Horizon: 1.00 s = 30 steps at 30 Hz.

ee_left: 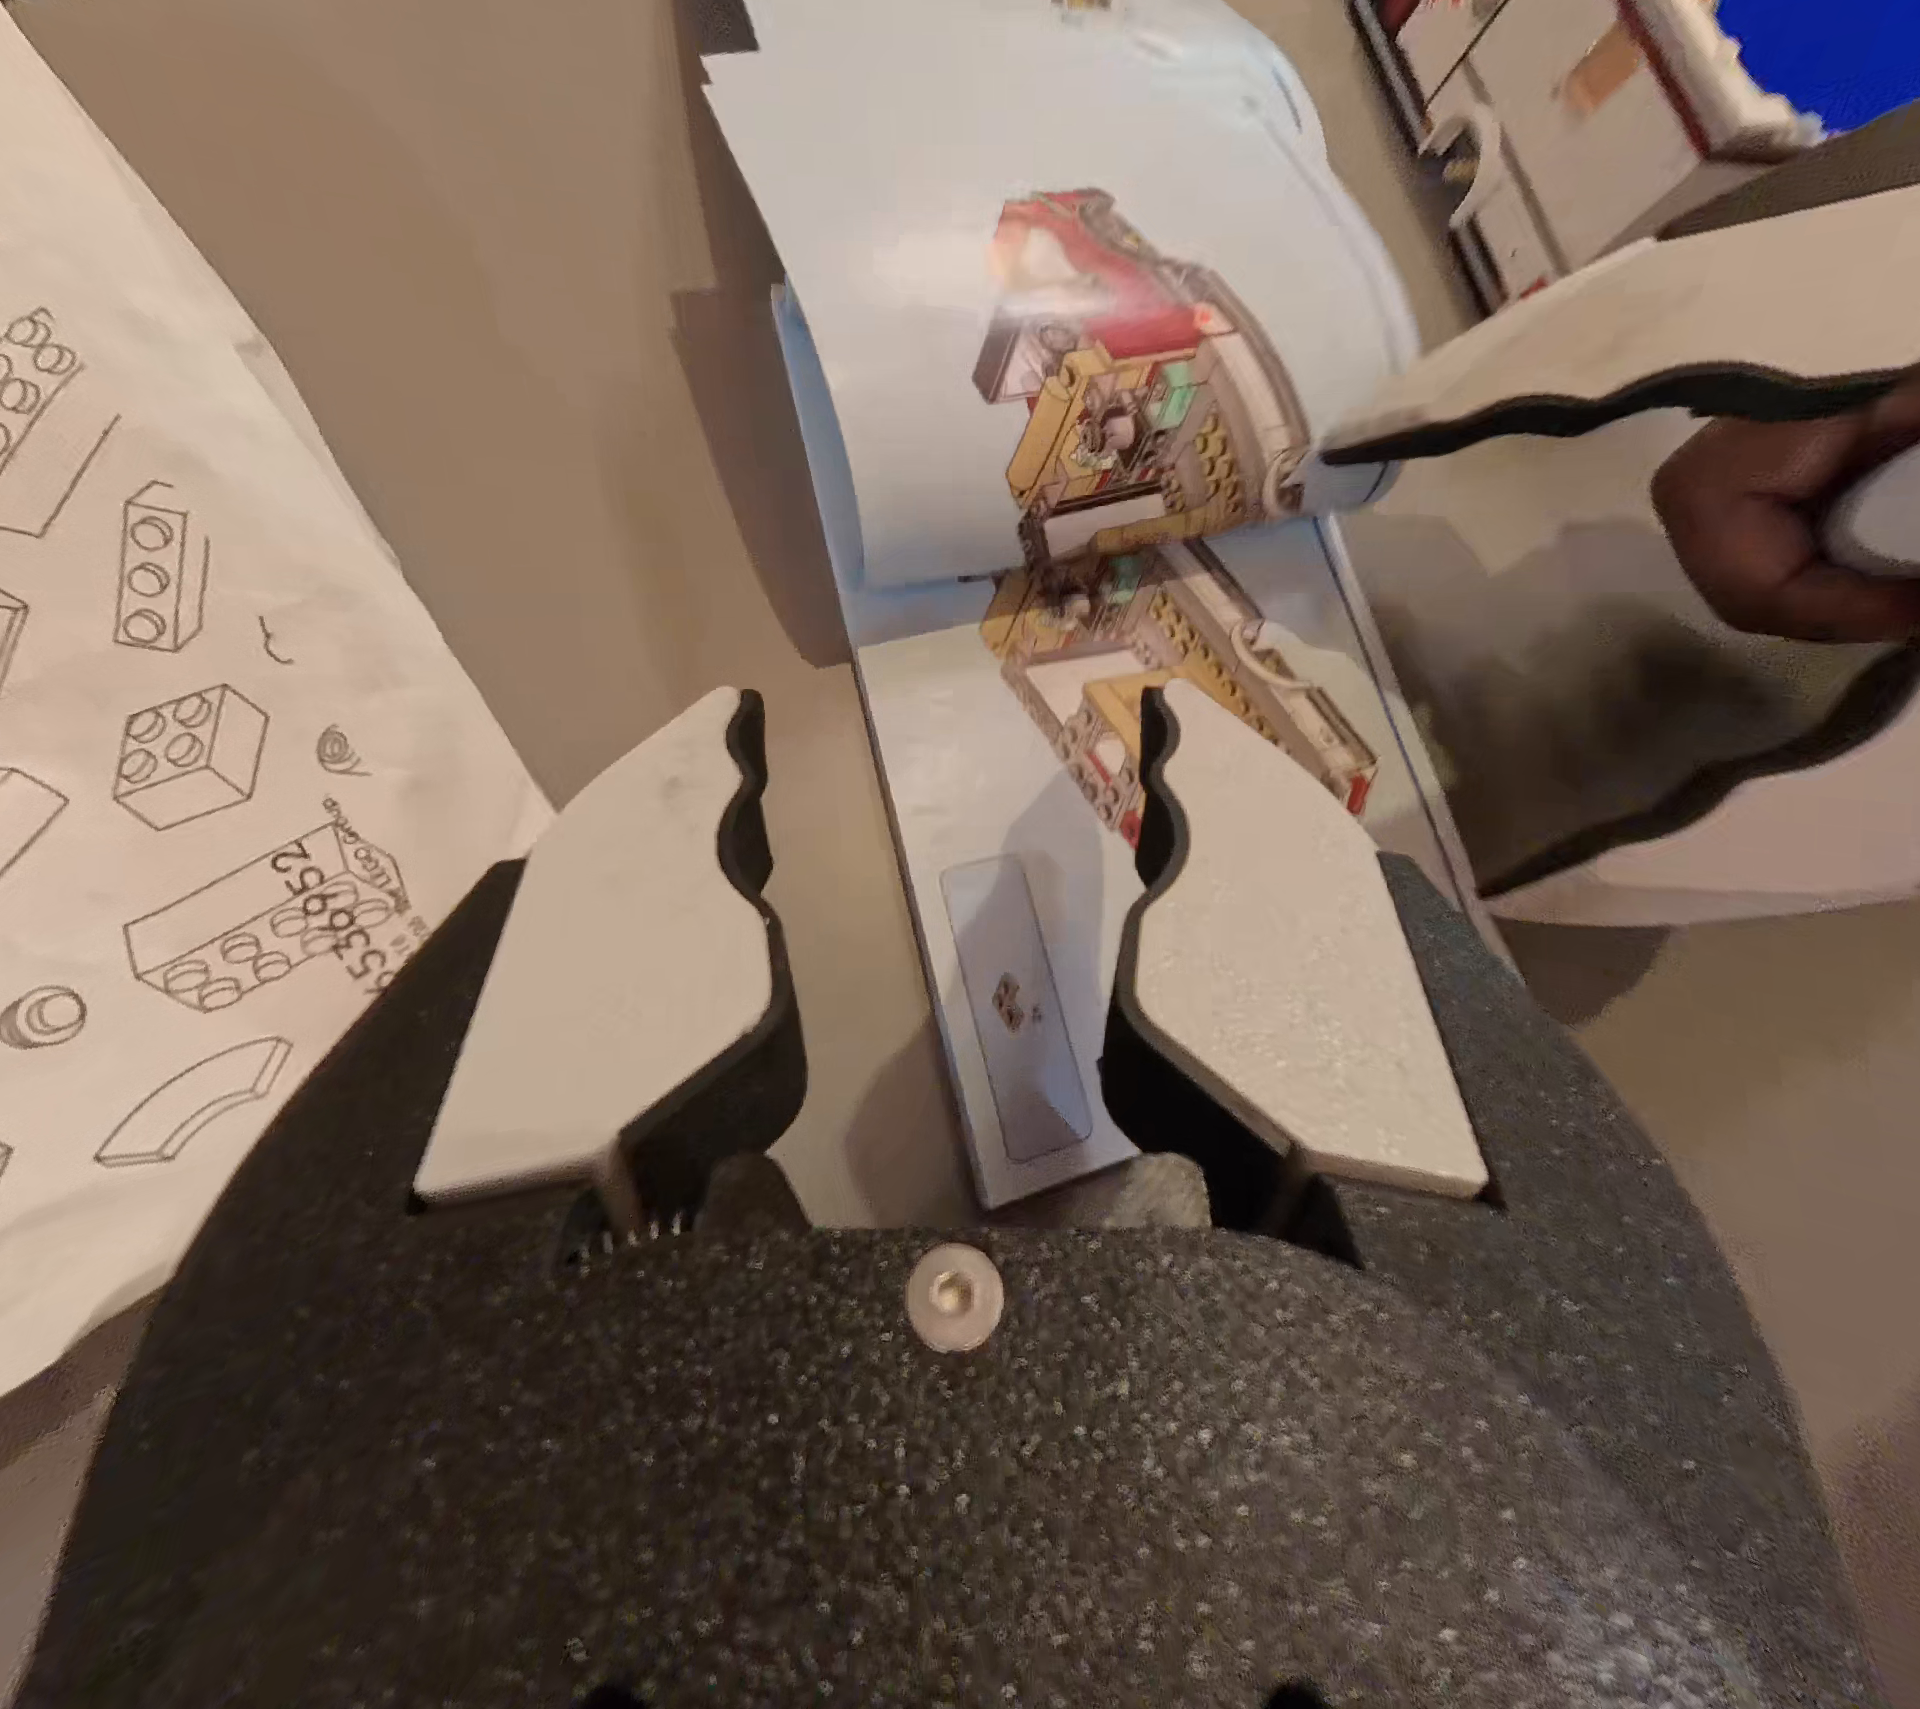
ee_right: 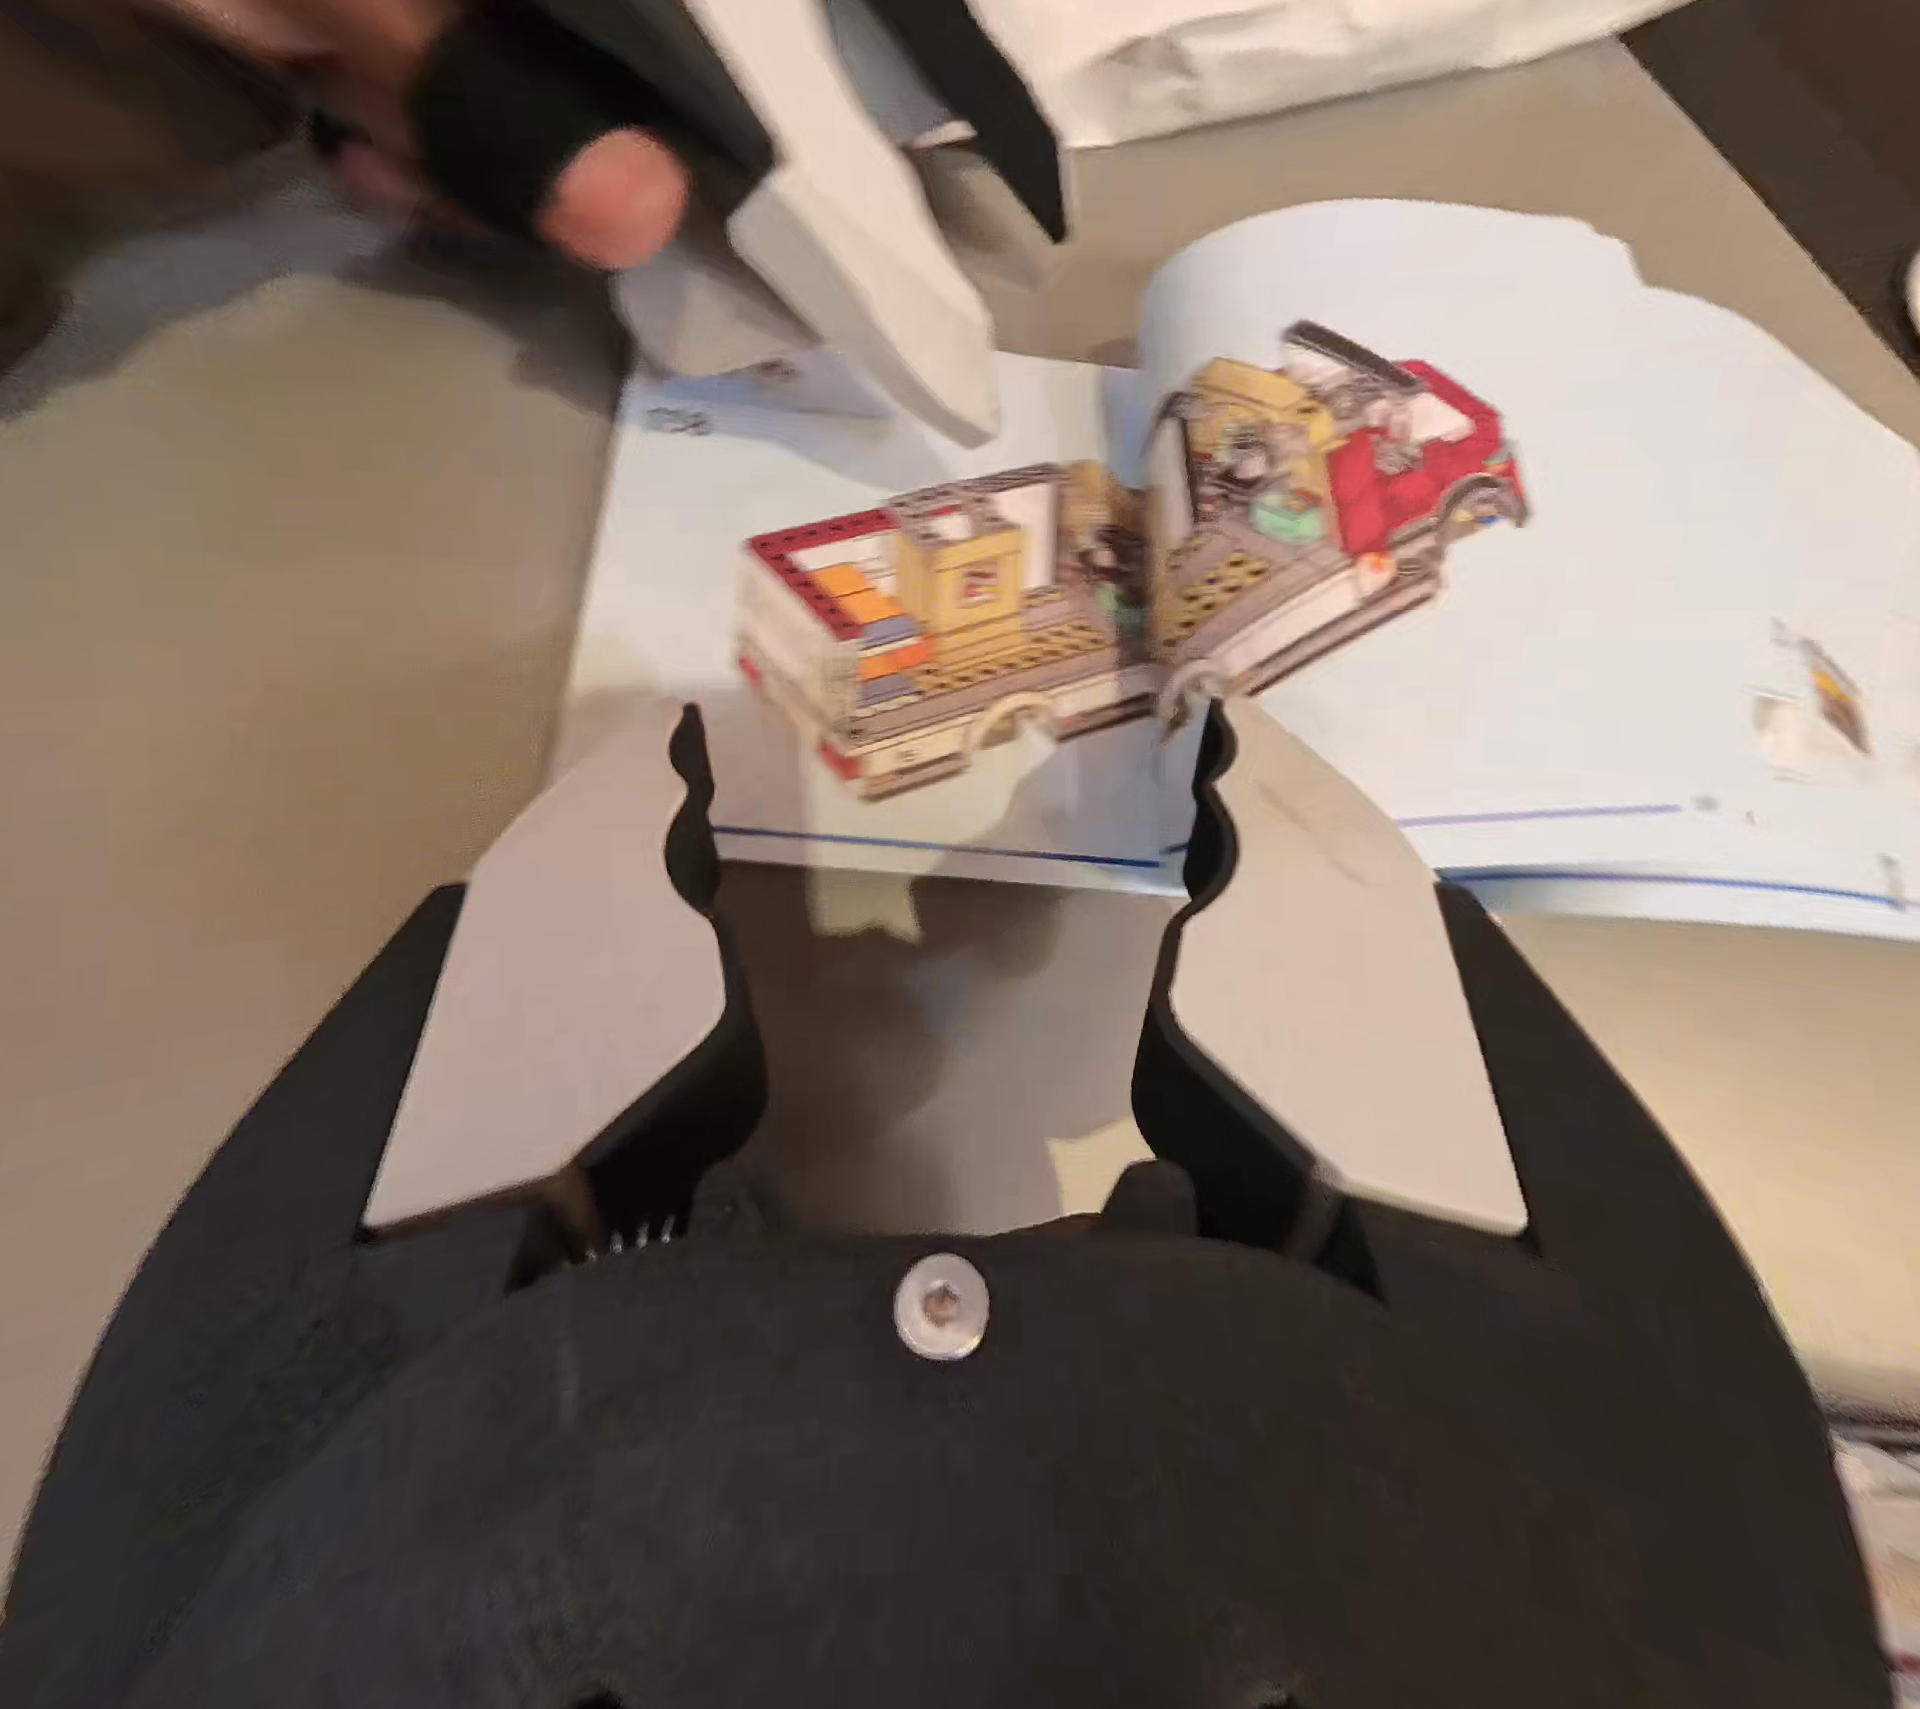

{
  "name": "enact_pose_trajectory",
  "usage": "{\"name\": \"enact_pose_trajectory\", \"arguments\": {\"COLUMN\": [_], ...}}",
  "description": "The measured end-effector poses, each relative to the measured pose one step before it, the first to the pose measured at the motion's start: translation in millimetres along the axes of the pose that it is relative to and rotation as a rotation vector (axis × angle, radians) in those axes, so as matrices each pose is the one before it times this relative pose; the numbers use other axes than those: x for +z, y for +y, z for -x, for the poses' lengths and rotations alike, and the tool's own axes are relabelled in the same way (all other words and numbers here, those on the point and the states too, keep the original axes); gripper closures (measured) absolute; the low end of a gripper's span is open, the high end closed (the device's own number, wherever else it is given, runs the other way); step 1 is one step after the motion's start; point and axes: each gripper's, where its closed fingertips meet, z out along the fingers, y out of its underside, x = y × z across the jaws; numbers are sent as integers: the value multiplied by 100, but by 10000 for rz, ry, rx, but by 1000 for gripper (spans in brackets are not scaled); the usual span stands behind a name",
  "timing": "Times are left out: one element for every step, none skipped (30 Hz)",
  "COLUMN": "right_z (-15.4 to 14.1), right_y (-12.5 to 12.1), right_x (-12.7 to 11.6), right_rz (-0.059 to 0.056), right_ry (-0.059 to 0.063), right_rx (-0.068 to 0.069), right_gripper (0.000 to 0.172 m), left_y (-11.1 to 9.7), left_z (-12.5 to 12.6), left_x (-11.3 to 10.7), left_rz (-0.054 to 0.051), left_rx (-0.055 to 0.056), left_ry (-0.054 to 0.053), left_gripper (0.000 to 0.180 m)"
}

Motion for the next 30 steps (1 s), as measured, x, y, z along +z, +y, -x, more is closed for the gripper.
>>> {"name": "enact_pose_trajectory", "arguments": {"right_z": [940, 720, 719, 819, 767, 347, -612, -1649, -1946, -1488, -1040, -612, -210, 14, 330, 472, 415, 336, 360, 389, 212, 64, 89, 70, 93, 62, 54, 82, 98, 77], "right_y": [126, 118, -39, -209, -222, -282, -551, -460, -141, 13, 154, 372, 564, 633, 525, 367, 293, 178, 69, 31, 115, 82, 0, -24, -55, 2, 31, 22, 20, -40], "right_x": [-69, -66, -135, -224, -293, -372, -619, -782, -621, -366, -167, 38, 195, 276, 281, 254, 249, 213, 175, 138, 121, 96, 47, 31, 12, 36, 42, 43, 18, -2], "right_rz": [6, 23, -67, -159, -157, -196, -440, -417, -201, -103, -42, 72, 166, 211, 151, 110, 111, 61, -13, -51, 12, 9, -34, -35, -59, -27, -11, -21, 15, -30], "right_ry": [-244, -149, -181, -269, -242, 11, 549, 1016, 958, 496, 158, -37, -149, -141, -236, -243, -169, -122, -148, -208, -105, -43, -68, -71, -85, -55, -42, -60, -71, -45], "right_rx": [-328, -278, -261, -235, -196, -147, 0, 253, 405, 444, 455, 331, 144, 51, -8, -21, -41, -95, -134, -164, -106, -45, -16, -5, -16, -28, -49, -52, -41, -44], "right_gripper": [83, 83, 83, 83, 85, 85, 87, 90, 88, 85, 84, 83, 83, 82, 82, 83, 84, 85, 86, 89, 91, 91, 91, 92, 92, 92, 93, 93, 93, 93], "left_y": [296, 225, 152, 79, 48, 4, -14, -5, 7, 17, 55, 96, 148, 182, 168, 162, 182, 176, 160, 96, 127, 143, 147, 137, 111, 78, 73, 35, 8, -6], "left_z": [97, -32, -123, -161, -186, -157, -85, -57, -55, -73, -77, -115, -88, -45, -23, -20, 8, 31, 49, 22, -62, -109, -69, -10, -19, -42, -30, 32, 62, 74], "left_x": [-132, -89, -34, -8, 39, 66, 72, 71, 60, 46, 43, 83, 119, 154, 150, 120, 83, 29, -22, -72, -89, -93, -89, -70, -56, -52, -55, -75, -89, -125], "left_rz": [154, 119, 97, 57, 51, 28, 14, 11, 15, 20, 34, 59, 89, 106, 99, 93, 102, 104, 84, 48, 66, 72, 81, 77, 60, 16, 12, -11, -27, -36], "left_rx": [203, 176, 152, 152, 163, 151, 113, 64, 16, -3, 4, 16, 23, 33, 47, 46, 33, 32, 37, 43, 56, 78, 97, 104, 91, 57, 24, 6, -8, -23], "left_ry": [-97, -26, 14, 19, 29, 3, -27, -19, 8, 32, 44, 56, 43, 4, -13, -10, -14, -17, -32, -27, 31, 47, 7, -30, -24, 11, 16, -14, -26, -13], "left_gripper": [111, 111, 111, 111, 111, 111, 111, 111, 111, 112, 112, 112, 112, 112, 112, 112, 112, 112, 112, 112, 112, 112, 112, 112, 112, 112, 112, 112, 112, 112]}}
